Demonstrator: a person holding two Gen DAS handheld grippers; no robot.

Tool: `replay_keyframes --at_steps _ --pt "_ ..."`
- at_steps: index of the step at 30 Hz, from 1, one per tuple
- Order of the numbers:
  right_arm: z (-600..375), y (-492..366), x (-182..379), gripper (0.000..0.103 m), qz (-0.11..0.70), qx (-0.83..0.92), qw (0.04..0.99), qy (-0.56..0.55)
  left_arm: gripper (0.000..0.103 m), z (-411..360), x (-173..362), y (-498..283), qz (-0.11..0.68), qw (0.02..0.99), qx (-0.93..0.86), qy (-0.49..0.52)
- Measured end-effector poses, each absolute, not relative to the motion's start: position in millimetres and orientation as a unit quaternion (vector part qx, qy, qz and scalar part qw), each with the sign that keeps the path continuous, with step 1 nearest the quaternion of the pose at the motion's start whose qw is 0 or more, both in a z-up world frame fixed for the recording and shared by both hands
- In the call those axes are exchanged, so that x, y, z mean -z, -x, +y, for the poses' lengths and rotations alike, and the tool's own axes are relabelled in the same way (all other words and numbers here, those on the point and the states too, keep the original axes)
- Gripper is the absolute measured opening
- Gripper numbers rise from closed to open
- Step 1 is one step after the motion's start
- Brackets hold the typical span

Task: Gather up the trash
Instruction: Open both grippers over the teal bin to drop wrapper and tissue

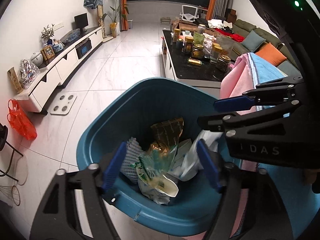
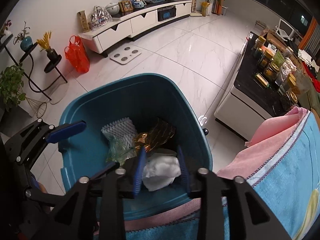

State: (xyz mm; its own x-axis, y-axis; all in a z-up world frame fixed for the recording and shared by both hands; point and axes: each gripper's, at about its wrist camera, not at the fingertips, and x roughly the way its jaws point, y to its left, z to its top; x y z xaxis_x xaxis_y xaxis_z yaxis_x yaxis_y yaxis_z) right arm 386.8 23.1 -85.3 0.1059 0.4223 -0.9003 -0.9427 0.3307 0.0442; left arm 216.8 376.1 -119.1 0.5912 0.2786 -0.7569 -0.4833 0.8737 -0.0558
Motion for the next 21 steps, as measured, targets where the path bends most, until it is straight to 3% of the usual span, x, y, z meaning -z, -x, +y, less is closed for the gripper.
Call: replay_keyframes --at_steps 5,11,14,21 --pt "14 -389 70 0.046 0.429 -0.501 0.700 0.275 0.084 372 107 -206 0.381 0.886 -0.231 0.127" --pt "-10 -386 43 0.057 0.401 -0.505 0.724 0.246 0.094 358 83 -173 0.354 0.894 -0.242 0.129" --pt "-27 -382 28 0.074 0.380 -0.506 0.739 0.232 0.097 346 67 -150 0.334 0.900 -0.249 0.128" --pt "-73 -366 5 0.091 0.338 -0.500 0.770 0.208 0.097 308 30 -102 0.297 0.911 -0.252 0.135"
